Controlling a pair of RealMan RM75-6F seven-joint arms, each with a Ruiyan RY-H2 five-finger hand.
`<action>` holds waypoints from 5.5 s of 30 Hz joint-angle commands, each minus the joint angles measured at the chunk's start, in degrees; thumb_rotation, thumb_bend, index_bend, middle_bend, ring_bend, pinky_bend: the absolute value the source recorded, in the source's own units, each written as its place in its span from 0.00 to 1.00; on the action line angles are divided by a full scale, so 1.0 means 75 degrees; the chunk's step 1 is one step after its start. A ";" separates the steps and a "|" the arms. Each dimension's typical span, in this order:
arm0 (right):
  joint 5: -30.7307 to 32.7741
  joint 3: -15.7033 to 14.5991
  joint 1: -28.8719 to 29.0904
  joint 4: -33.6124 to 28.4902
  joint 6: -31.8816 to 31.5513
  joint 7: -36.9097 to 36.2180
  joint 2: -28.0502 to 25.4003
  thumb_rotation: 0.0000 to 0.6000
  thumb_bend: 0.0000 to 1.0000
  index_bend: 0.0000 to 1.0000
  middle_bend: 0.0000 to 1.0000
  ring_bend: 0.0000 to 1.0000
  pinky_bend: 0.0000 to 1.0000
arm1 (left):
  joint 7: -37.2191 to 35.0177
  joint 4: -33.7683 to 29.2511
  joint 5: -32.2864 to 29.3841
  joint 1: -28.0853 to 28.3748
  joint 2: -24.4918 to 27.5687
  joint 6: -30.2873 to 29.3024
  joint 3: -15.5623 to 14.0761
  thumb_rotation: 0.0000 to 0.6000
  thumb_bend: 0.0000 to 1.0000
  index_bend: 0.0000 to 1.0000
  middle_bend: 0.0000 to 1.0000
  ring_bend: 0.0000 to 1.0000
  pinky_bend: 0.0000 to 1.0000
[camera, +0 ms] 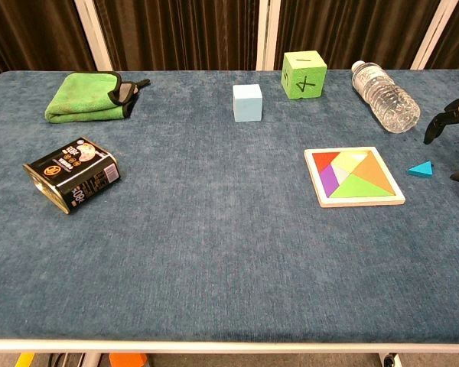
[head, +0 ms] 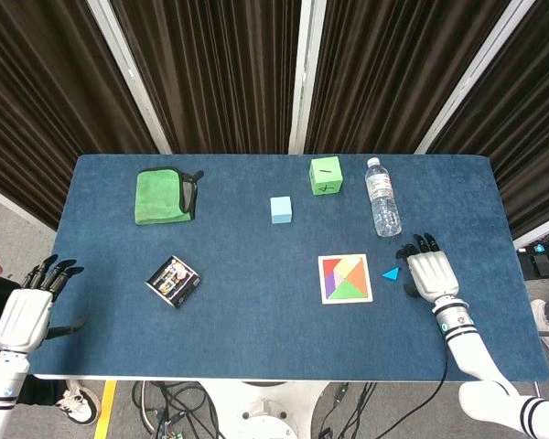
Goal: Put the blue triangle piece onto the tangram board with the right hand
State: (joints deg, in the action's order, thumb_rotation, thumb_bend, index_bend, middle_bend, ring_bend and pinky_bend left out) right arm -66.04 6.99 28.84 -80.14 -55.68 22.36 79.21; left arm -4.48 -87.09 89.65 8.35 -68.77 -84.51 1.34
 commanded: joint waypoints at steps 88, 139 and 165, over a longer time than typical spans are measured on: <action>0.0123 0.0160 0.0544 -0.0386 -0.0160 0.0308 0.0337 1.00 0.22 0.53 0.28 0.03 0.00 | -0.0574 0.0470 -0.0106 -0.0040 -0.0088 0.0016 -0.0012 1.00 0.07 0.22 0.15 0.04 0.15; 0.6632 0.1290 0.2825 -0.1353 -0.1918 0.3830 0.1739 1.00 0.25 0.57 0.30 0.05 0.00 | -0.2059 0.1684 -0.0081 0.0020 -0.0366 0.0181 -0.0097 1.00 0.07 0.22 0.15 0.04 0.15; 0.6590 0.1226 0.2879 -0.0935 -0.1753 0.3822 0.2052 1.00 0.25 0.56 0.29 0.05 0.00 | -0.2134 0.1756 -0.0115 0.0016 -0.0370 0.0222 -0.0120 1.00 0.07 0.22 0.15 0.04 0.15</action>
State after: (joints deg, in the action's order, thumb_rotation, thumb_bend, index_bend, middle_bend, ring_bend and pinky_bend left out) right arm -16.61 16.19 50.43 -87.15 -68.83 51.03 94.59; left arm -20.48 -73.92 88.78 8.46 -71.55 -82.85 0.44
